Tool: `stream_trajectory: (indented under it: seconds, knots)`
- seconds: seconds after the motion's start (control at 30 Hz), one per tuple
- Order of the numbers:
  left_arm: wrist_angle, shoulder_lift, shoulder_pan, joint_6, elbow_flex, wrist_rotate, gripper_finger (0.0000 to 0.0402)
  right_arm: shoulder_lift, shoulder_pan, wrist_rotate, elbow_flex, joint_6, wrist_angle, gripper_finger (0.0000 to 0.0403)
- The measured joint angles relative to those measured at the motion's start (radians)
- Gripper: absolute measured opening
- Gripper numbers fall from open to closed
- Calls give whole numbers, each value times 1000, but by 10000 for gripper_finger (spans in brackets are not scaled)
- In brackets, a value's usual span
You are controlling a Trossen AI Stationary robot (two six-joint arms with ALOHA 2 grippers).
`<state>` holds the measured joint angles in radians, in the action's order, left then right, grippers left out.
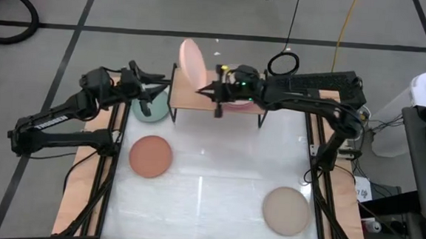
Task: Place and stack plates onto a shelf
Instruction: Put the light orange plate on the shelf
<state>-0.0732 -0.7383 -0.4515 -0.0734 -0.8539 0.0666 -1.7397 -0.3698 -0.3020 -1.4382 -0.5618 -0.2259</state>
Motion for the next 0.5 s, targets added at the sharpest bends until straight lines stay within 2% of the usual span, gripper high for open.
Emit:
stream_trajectory:
  seconds: [0.2,0.5]
  knots:
    - [-25,0,0,1,0,0,170,-116,-3,-43,-28,-1,-19,0]
    - [-67,-1,0,1,0,0,170,-165,-3,-35,-28,-42,140,0]
